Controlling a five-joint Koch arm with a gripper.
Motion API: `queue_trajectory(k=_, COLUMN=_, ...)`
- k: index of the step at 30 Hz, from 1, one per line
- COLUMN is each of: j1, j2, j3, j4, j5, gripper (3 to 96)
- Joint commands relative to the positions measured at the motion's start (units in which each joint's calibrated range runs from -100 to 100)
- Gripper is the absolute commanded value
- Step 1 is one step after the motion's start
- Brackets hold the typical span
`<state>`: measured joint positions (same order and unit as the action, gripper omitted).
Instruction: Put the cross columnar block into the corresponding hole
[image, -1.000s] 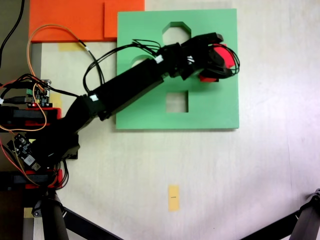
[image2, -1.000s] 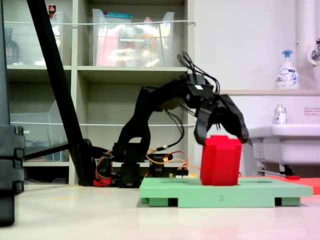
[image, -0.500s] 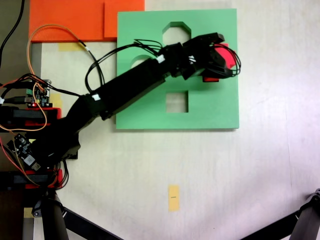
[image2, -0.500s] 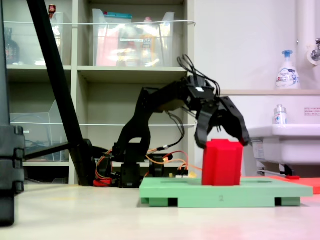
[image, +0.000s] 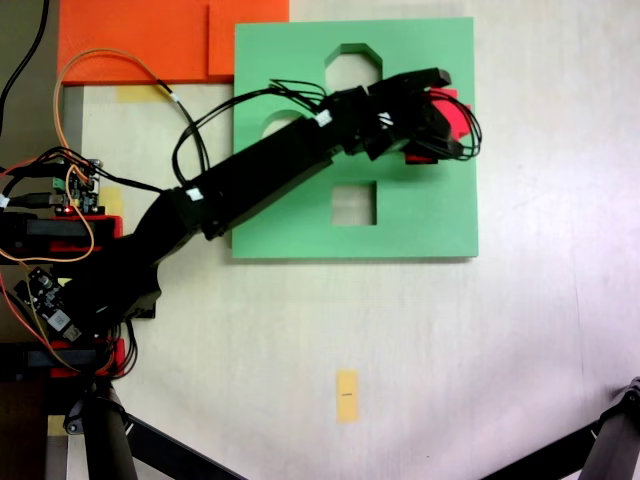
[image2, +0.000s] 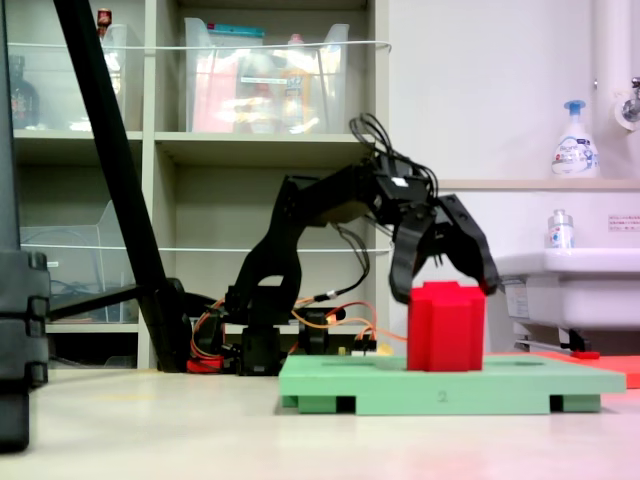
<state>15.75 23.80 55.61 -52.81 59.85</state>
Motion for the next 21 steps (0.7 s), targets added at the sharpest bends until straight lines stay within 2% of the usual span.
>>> queue_trajectory(k=1, j1=0.15, j2=-0.06, j3=5.01, j4=0.67, j5=1.37, gripper=43.7)
queue_trajectory(k=21, j1=0.68, j2=3.85, j3=5.01, j4=-1.25, j5=2.00, gripper=43.7)
